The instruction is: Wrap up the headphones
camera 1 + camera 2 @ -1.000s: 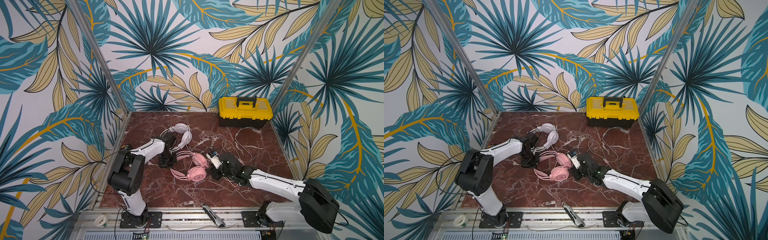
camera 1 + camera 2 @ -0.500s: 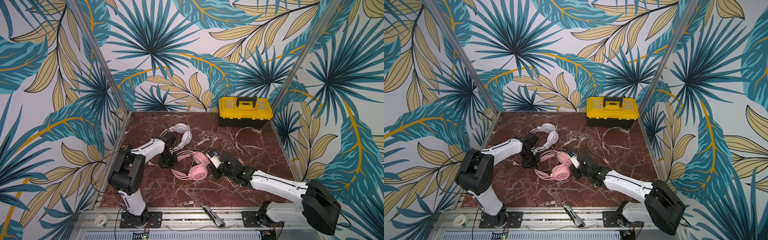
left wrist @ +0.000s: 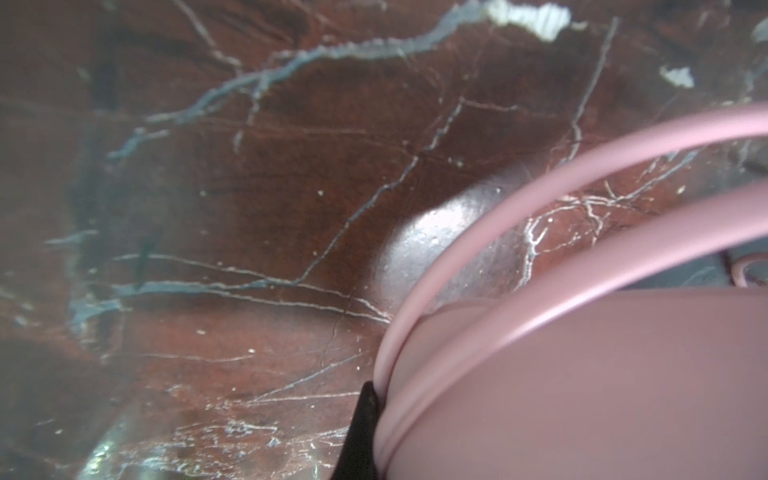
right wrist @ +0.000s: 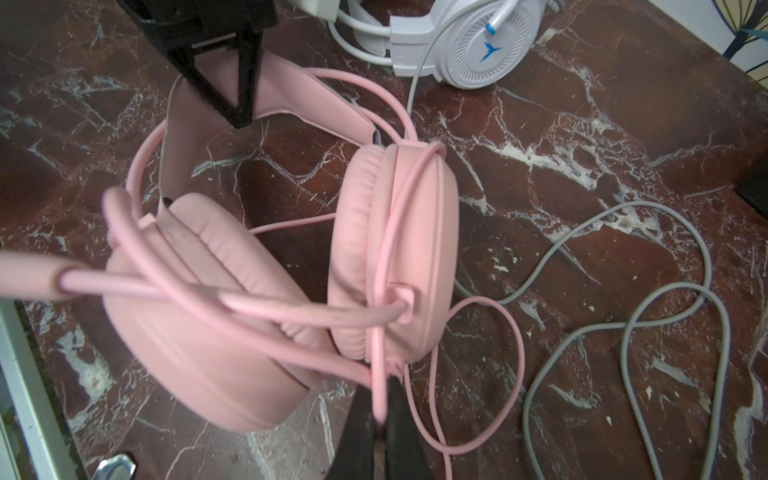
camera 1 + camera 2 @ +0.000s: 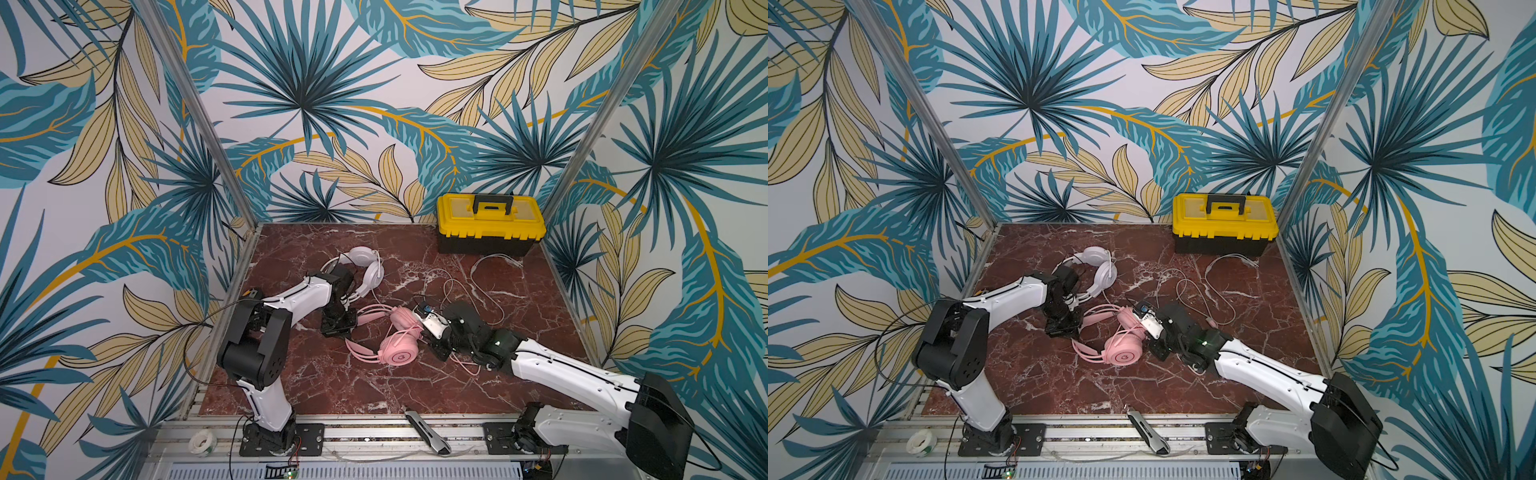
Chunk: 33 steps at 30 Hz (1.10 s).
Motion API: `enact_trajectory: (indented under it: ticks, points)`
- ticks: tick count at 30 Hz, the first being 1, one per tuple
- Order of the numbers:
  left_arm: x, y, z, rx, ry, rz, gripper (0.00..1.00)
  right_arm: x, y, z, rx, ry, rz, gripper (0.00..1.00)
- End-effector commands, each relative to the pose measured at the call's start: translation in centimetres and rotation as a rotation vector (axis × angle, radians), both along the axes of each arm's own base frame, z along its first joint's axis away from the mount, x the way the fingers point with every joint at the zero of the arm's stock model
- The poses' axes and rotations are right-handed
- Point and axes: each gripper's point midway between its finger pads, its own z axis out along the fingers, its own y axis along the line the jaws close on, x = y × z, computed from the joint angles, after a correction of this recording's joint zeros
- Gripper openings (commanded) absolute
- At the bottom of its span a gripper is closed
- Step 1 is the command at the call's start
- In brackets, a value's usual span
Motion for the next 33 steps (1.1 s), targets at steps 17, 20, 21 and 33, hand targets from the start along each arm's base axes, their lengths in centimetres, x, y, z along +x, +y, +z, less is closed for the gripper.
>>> enact_trajectory:
  ticks: [17,20,21,33]
  points:
    - [1.0,-0.1,0.6,-0.014,-0.012,0.015,0.0,-2.0,0.8,-3.0,-0.02,0.171,0.05,0.34]
    - [1.0,-0.1,0.5,-0.01,-0.01,0.015,0.0,-2.1,0.9,-3.2,-0.019,0.18,0.051,0.37]
    - [1.0,-0.1,0.5,-0.011,-0.012,0.016,0.0,-2.1,0.8,-3.1,-0.016,0.174,0.048,0.38]
    - [2.3,-0.1,4.0,-0.03,-0.067,-0.023,0.0,0.1,-1.6,0.6,0.244,0.104,-0.243,0.55]
